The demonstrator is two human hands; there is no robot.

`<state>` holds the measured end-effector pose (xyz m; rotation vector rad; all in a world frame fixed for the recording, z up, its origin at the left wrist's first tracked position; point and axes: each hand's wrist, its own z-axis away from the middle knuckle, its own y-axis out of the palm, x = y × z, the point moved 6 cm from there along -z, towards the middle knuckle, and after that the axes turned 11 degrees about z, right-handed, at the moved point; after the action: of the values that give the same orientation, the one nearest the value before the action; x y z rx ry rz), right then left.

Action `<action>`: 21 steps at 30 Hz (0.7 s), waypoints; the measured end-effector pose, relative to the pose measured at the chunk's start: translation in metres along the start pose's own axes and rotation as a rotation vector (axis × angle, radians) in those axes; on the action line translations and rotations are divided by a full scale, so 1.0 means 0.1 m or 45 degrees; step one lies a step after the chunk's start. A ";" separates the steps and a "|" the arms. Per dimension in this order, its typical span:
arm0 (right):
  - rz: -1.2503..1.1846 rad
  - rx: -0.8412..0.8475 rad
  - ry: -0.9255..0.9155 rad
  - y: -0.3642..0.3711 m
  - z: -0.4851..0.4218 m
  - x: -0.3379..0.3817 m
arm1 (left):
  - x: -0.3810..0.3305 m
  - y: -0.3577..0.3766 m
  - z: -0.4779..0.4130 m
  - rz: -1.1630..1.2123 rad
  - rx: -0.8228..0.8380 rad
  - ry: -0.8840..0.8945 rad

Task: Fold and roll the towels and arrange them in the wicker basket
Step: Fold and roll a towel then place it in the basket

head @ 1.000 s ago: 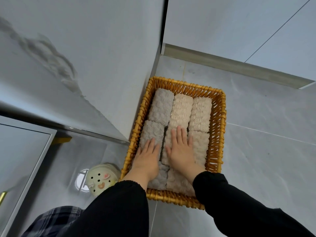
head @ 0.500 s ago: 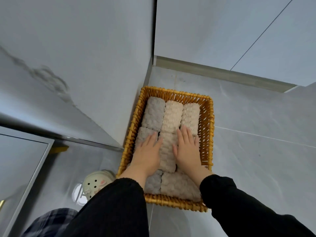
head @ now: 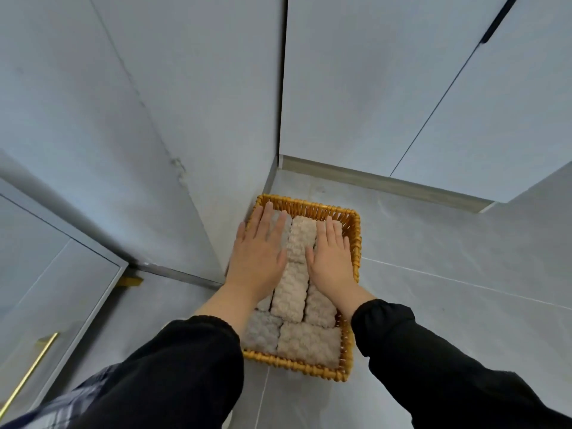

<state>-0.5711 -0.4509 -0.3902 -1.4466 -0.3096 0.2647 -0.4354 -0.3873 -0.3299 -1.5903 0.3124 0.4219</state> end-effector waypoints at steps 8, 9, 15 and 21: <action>0.002 0.206 0.130 0.46 -0.27 -0.17 | 0.26 0.38 -0.13 0.066 0.157 -0.079; -0.006 0.241 0.151 0.53 -0.31 -0.20 | 0.31 0.48 -0.14 0.081 0.209 -0.106; -0.053 0.560 0.230 1.20 -0.43 -0.33 | 0.61 0.99 -0.23 0.250 0.493 -0.226; -0.056 0.564 0.340 1.45 -0.40 -0.47 | 0.90 1.46 -0.05 0.366 0.807 -0.475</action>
<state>-0.5993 -0.4900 -0.5403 -1.0199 -0.0571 0.0931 -0.4195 -0.3966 -0.5009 -0.8281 0.3450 0.7452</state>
